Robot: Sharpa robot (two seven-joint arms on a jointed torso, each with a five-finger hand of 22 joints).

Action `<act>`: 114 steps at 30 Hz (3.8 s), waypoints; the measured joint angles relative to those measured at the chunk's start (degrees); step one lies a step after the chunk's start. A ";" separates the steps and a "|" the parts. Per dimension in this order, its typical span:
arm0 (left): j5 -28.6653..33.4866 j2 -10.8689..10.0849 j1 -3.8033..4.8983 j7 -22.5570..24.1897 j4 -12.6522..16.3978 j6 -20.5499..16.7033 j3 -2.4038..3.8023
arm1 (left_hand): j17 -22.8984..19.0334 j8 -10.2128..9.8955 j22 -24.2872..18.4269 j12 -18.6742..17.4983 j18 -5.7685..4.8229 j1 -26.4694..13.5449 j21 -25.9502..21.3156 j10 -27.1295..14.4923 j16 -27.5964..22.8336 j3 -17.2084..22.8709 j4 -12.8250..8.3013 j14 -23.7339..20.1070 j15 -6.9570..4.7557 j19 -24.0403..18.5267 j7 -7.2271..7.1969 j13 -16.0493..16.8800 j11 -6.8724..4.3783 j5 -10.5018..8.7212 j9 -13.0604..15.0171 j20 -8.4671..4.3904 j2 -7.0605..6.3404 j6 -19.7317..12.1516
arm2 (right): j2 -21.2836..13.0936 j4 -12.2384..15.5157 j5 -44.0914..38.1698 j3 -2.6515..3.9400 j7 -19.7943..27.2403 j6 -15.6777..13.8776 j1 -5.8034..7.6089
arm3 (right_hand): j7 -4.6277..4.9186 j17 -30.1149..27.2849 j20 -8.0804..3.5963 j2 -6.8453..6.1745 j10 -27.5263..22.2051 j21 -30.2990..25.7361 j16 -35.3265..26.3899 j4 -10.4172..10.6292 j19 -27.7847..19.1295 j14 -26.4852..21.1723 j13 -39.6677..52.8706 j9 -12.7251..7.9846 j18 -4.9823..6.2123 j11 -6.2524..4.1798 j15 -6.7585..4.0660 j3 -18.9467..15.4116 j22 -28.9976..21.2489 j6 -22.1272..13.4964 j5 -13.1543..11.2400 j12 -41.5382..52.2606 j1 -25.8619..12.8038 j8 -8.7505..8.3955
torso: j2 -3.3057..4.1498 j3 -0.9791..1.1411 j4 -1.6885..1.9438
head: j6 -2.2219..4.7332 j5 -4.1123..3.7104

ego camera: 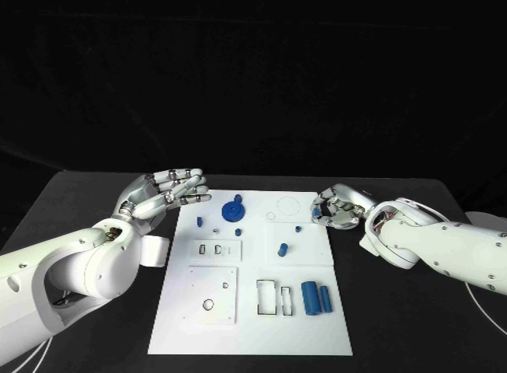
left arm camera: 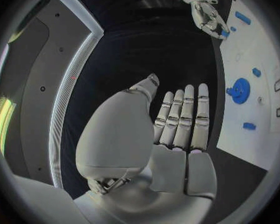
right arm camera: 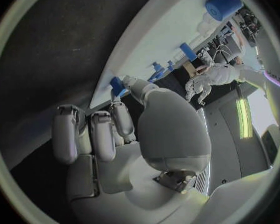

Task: Assemble the parts on the task board

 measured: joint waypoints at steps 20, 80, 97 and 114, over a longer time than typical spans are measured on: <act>0.00 -0.07 0.00 -0.02 0.00 0.00 0.00 | -0.01 0.01 0.01 0.00 -0.01 0.00 0.00 0.00 0.00 0.00 0.00 0.00 0.00 0.00 0.00 0.00 0.00 0.00 0.01 0.00 0.00 0.00 | 0.09 1.01 -0.24 -0.01 0.52 -2.00 -0.01 | -1.16 -0.02 -1.43 3.60 1.13 1.74 0.00 -0.79 1.43 -0.07 0.58 0.60 0.00 -1.13 -1.35 2.71 -0.01 1.75 -6.27 0.64 0.36 2.25 | 0.00 0.06 -0.02 | -0.09 0.19; 0.00 0.94 0.01 -0.04 -1.87 0.07 0.00 | 0.02 0.02 -0.07 -0.31 0.00 0.00 0.00 0.00 -0.24 0.00 0.00 0.00 0.00 0.00 0.00 0.00 0.00 0.00 -0.03 0.00 0.00 0.00 | 20.32 6.62 -16.75 -1.05 -10.42 -2.65 -2.59 | -1.56 -0.03 -1.62 5.05 0.08 2.44 0.49 -0.56 1.62 0.12 -1.56 0.52 0.00 -1.74 -1.53 3.03 -0.04 1.34 -6.66 -1.29 -0.22 2.25 | -0.37 -0.18 -0.07 | -3.39 6.71; 0.00 0.95 0.01 -0.11 -1.86 0.10 0.00 | 0.08 0.02 -0.15 -0.32 0.00 0.00 0.00 0.00 -0.23 0.00 0.00 0.00 0.00 0.00 0.00 0.00 0.00 0.00 -0.02 0.00 0.00 0.00 | 20.34 6.62 -19.08 -0.99 -11.35 -1.98 -2.62 | -1.56 0.01 -1.62 4.17 0.09 2.44 0.45 -0.79 1.62 0.12 -1.74 0.54 0.00 -1.73 -1.53 2.79 0.00 1.34 -6.67 -1.52 -1.09 2.26 | -0.45 -0.25 -0.07 | -3.70 6.48; 0.00 0.90 0.01 -0.16 -1.87 0.11 0.00 | 0.07 0.02 -0.14 -0.31 0.00 0.00 0.00 0.00 -0.23 0.00 0.00 0.00 0.00 0.00 0.00 0.00 0.00 0.00 -0.02 0.00 0.00 0.00 | 20.26 6.53 -20.11 -0.98 -12.44 -1.89 -2.60 | -1.47 0.00 -1.62 1.86 -0.32 2.44 0.45 0.26 1.62 0.11 -2.46 2.68 0.00 -1.33 -1.53 1.17 -0.01 1.24 -6.65 -2.39 -3.40 3.93 | -0.48 -0.31 -0.03 | -3.66 6.38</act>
